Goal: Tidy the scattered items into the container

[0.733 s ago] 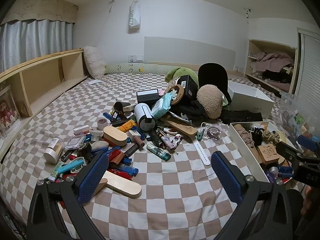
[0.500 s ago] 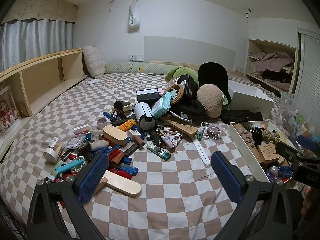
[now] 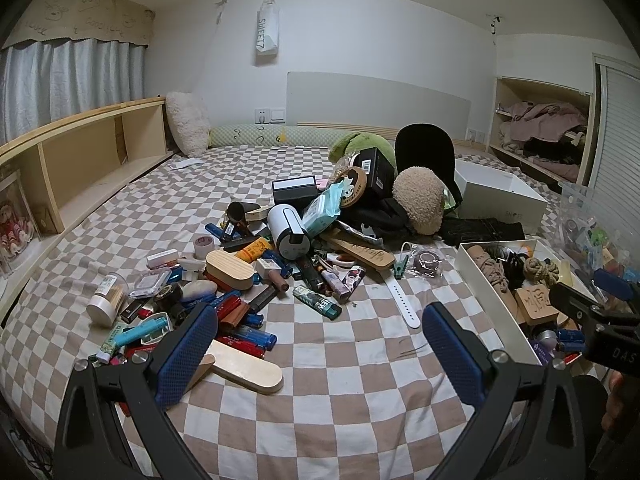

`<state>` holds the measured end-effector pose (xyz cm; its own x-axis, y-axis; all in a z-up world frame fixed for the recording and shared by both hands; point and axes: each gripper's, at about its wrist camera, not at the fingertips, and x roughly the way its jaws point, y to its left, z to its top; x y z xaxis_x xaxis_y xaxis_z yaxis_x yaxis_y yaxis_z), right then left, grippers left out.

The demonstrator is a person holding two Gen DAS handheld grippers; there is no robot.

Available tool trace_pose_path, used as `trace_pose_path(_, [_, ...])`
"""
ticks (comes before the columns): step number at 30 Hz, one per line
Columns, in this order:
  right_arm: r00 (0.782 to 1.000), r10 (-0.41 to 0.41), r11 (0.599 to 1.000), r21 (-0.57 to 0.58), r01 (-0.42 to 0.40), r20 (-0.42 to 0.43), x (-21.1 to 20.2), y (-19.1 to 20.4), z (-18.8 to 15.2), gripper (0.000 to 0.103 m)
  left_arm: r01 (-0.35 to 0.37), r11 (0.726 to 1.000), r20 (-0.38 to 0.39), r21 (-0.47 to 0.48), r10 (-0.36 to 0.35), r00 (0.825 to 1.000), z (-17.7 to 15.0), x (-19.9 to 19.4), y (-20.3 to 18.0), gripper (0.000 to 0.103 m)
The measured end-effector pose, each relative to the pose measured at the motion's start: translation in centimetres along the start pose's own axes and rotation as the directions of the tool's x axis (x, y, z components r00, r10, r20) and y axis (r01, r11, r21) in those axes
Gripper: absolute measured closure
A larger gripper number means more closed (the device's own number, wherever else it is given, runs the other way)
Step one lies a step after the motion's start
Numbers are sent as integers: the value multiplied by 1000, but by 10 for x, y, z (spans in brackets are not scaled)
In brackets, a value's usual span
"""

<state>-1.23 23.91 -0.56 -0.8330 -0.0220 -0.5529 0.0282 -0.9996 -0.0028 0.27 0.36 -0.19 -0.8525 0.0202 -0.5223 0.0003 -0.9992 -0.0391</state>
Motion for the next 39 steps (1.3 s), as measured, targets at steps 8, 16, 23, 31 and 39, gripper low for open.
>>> trace_pose_path(8, [1000, 3, 1000, 1, -3, -10, 2, 0, 0, 0, 0, 1000, -3, 0, 0, 1000, 0, 1, 1, 0])
trace_pose_path(16, [1000, 8, 1000, 0, -8, -16, 5, 1, 1, 0, 10, 1000, -13, -7, -10, 1000, 0, 3, 4, 0])
trace_pose_path(23, [999, 18, 1000, 6, -18, -32, 11, 1, -1, 0, 45, 998, -47, -43, -47, 998, -2, 10, 11, 0])
trace_pose_path(31, [998, 40, 999, 21, -39, -42, 20, 2, -3, 0, 34, 998, -65, -50, -37, 997, -7, 21, 15, 0])
trace_pose_path(39, [996, 68, 997, 28, -67, -57, 36, 7, -9, 0, 5, 998, -98, -58, -11, 995, -13, 40, 21, 0])
